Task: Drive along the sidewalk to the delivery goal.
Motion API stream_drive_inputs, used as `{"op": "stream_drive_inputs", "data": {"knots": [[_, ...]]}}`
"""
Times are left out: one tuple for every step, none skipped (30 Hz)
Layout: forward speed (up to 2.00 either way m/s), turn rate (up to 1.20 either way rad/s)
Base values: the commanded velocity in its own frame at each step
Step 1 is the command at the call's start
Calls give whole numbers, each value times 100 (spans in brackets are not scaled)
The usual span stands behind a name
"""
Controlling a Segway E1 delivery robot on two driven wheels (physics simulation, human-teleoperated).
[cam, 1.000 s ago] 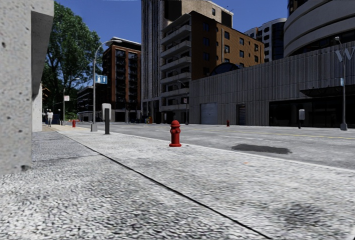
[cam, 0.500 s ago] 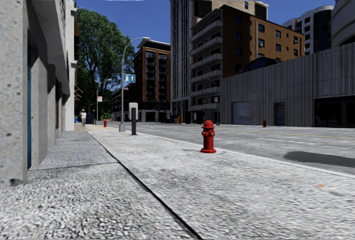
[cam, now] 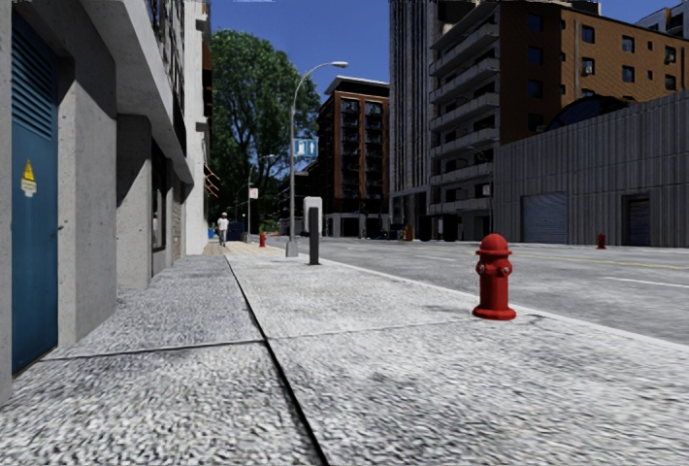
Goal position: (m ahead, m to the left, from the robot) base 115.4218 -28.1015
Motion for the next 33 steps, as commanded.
{"op": "stream_drive_inputs", "data": {"knots": [[200,43],[200,43],[200,43],[200,43],[200,43],[200,43],[200,43],[200,43],[200,43],[200,43],[200,43],[200,43],[200,43],[200,43],[200,43],[200,43],[200,43],[200,43],[200,43],[200,43],[200,42],[200,42],[200,42],[200,42],[200,42],[200,42],[200,42],[200,42],[200,42],[200,42],[200,42],[200,42],[200,42]]}}
